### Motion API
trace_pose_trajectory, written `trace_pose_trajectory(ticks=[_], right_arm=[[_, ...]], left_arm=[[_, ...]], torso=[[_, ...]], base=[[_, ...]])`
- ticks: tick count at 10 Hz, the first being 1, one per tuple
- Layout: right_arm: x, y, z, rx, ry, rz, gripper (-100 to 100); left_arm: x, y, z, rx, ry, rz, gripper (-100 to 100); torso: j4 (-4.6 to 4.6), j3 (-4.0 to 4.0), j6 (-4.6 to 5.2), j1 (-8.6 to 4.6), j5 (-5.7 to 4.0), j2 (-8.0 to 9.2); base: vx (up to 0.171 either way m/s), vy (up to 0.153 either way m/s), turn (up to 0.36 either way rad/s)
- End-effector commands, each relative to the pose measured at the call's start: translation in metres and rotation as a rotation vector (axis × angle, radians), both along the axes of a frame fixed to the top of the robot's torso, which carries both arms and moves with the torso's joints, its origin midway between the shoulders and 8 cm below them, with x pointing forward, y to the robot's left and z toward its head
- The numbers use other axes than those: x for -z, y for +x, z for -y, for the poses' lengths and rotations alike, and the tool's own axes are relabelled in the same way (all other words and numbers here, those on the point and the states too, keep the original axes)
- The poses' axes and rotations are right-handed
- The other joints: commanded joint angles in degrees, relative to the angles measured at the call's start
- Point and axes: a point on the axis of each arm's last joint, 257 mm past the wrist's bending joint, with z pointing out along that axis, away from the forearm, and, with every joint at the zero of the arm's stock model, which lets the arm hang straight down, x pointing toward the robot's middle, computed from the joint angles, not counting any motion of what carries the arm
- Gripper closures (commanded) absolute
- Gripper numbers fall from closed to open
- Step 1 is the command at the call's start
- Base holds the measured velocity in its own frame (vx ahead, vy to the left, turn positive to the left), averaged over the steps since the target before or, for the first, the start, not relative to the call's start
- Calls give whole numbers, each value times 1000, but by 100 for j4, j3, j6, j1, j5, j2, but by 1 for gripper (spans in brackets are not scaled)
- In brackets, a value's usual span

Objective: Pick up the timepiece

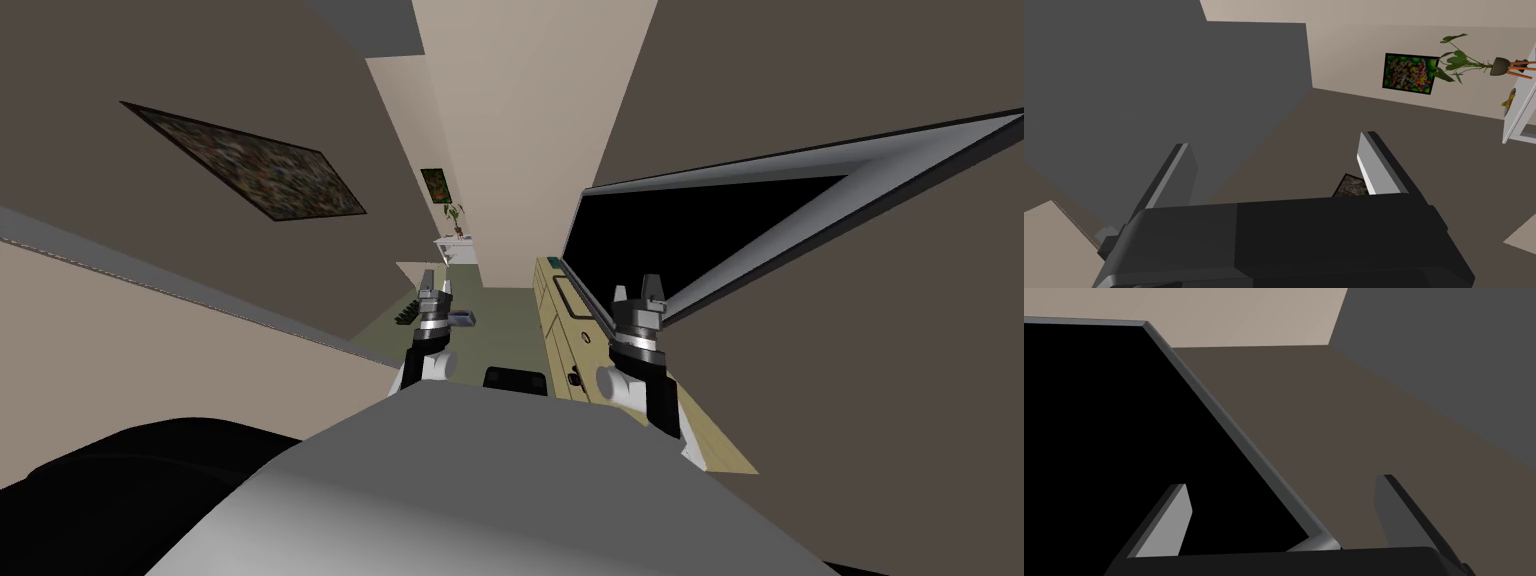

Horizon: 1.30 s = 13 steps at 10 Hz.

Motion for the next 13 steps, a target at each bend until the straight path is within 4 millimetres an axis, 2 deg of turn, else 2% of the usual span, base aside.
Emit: trace_pose_trajectory(ticks=[1,3,5,6,8,11,13], right_arm=[[22,13,14,-5,45,-56,-100],[37,21,24,-7,78,-94,-100],[66,37,44,-9,141,-166,-100],[71,38,46,-9,151,-175,-100],[101,53,68,-7,218,-251,-100],[129,61,84,-4,281,-307,-100],[163,72,109,6,360,-383,-100]], left_arm=[[0,0,0,0,0,0,0],[0,0,0,0,0,0,0],[0,0,0,0,0,0,0],[0,0,0,0,0,0,0],[0,0,0,0,0,0,0],[0,0,0,0,0,0,0],[0,0,0,0,0,0,0]], torso=[[0,0,0,0,0,0],[0,0,0,4,1,0],[1,2,1,2,1,4],[1,2,0,2,1,4],[1,2,0,0,0,3],[1,2,0,1,0,3],[1,3,1,1,0,5]], base=[[36,8,29],[29,12,14],[25,8,19],[22,5,5],[25,2,20],[24,3,6],[26,4,13]])
